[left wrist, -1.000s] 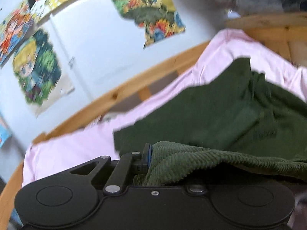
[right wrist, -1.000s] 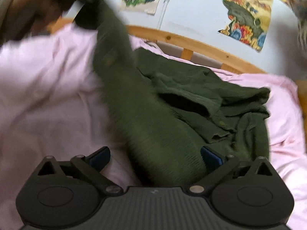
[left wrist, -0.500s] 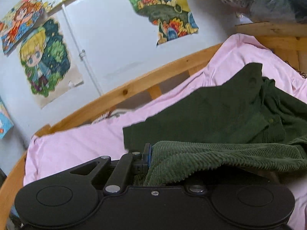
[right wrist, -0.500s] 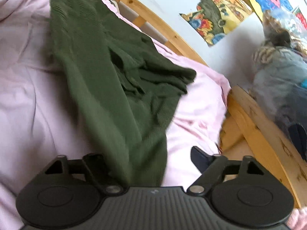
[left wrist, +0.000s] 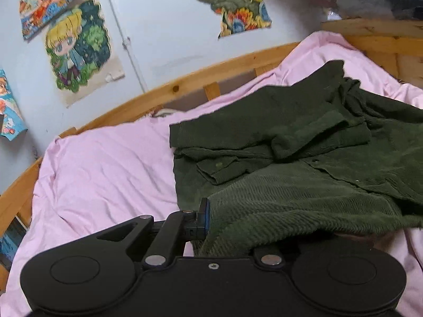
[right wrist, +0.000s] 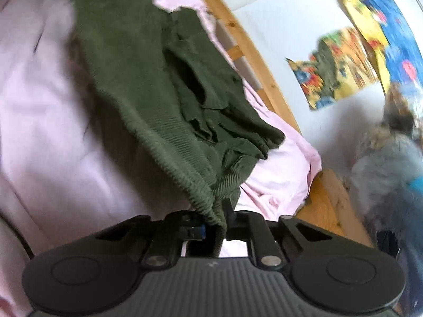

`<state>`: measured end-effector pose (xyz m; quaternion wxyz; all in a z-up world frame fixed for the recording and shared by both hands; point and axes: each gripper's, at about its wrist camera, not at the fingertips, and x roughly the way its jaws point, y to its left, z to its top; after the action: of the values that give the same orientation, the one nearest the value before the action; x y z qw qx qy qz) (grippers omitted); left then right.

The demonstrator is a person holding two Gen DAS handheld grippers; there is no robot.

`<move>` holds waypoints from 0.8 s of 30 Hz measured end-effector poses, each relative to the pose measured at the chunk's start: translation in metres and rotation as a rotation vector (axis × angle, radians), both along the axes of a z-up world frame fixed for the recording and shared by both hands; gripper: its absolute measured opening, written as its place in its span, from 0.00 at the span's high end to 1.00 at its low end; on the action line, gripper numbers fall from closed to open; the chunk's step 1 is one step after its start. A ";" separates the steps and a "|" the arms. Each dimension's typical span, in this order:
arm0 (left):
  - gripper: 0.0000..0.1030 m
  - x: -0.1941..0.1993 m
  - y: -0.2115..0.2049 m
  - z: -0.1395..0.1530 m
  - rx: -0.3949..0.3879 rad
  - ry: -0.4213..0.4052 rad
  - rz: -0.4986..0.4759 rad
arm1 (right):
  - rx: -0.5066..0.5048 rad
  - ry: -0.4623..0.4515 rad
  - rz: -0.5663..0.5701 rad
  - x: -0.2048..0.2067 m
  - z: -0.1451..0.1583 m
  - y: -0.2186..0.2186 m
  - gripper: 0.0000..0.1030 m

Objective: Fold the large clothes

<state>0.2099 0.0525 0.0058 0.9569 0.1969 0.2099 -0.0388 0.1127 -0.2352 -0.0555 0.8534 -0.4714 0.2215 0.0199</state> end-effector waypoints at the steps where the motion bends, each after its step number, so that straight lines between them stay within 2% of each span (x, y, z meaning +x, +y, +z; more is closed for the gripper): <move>1: 0.94 -0.007 0.002 0.001 -0.006 -0.014 -0.002 | 0.031 -0.009 -0.017 -0.001 0.009 -0.001 0.90; 5: 0.95 -0.037 0.012 0.017 -0.068 -0.057 -0.002 | 0.155 -0.075 -0.071 -0.024 0.056 0.001 0.91; 9: 0.95 -0.080 0.023 0.044 -0.076 -0.080 -0.042 | 0.289 -0.141 -0.088 -0.063 0.108 0.006 0.91; 13: 0.95 -0.130 0.040 0.071 -0.096 -0.044 -0.079 | 0.429 -0.139 -0.084 -0.115 0.146 0.007 0.91; 17: 0.95 -0.172 0.055 0.088 -0.073 -0.005 -0.119 | 0.519 -0.106 -0.094 -0.159 0.166 0.004 0.91; 20: 0.95 -0.179 0.062 0.094 -0.104 0.065 -0.113 | 0.630 -0.070 -0.102 -0.168 0.179 -0.004 0.91; 22: 0.94 -0.171 0.064 0.097 -0.117 0.091 -0.112 | 0.699 -0.065 -0.099 -0.159 0.186 -0.013 0.92; 24: 0.94 -0.155 0.061 0.100 -0.117 0.102 -0.112 | 0.726 -0.071 -0.104 -0.139 0.192 -0.020 0.92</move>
<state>0.0547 0.1134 0.1058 0.9511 0.1498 0.2446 -0.1147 -0.0263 -0.2550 0.1364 0.9721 -0.1267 0.1939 0.0376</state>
